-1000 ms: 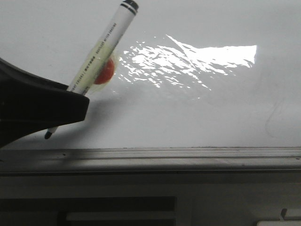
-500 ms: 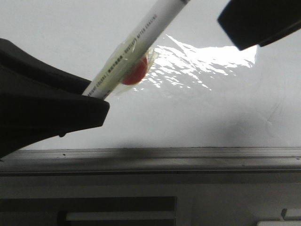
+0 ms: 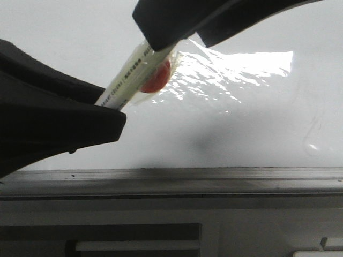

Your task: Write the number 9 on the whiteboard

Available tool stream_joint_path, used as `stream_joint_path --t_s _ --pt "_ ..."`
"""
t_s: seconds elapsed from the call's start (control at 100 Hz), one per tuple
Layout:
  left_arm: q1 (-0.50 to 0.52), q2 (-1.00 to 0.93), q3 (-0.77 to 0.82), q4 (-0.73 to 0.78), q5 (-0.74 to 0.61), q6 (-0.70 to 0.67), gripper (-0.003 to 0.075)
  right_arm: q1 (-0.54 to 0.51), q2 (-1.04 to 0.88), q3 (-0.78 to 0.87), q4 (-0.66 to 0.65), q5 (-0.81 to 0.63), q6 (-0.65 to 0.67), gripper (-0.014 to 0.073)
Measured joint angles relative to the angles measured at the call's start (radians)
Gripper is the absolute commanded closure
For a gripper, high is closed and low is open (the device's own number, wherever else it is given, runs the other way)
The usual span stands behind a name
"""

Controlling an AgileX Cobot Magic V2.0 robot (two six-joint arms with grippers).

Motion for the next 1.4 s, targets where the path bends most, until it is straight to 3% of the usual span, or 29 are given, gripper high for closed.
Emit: stream_joint_path --t_s 0.28,0.42,0.67,0.74,0.87,0.93,1.21,1.4 --pt "0.000 0.000 0.000 0.000 0.000 0.000 0.0741 0.000 0.027 0.000 0.002 -0.024 0.000 0.0522" --pt "0.000 0.000 0.000 0.004 0.011 0.002 0.0741 0.004 0.037 -0.002 0.026 -0.030 0.002 0.0603" --pt "0.000 0.000 0.000 0.007 0.013 0.010 0.0724 0.004 0.039 -0.005 0.040 -0.027 0.004 0.0624" --pt "0.000 0.000 0.000 0.007 0.013 0.010 0.0650 0.004 0.039 -0.005 0.041 -0.027 0.004 0.0624" --pt "0.000 0.000 0.000 0.005 0.008 0.008 0.0436 0.004 0.039 -0.005 0.036 -0.027 0.004 0.0624" --pt "0.000 0.000 0.000 -0.003 0.001 0.008 0.0396 0.004 0.041 -0.005 0.029 -0.027 0.004 0.0624" --pt "0.000 -0.091 0.000 -0.210 0.084 0.006 0.0395 -0.030 0.007 -0.005 0.025 -0.033 0.004 0.0625" --pt "0.000 -0.211 0.000 -0.240 0.147 0.006 0.0395 -0.111 -0.047 -0.005 0.024 -0.035 0.024 0.0625"
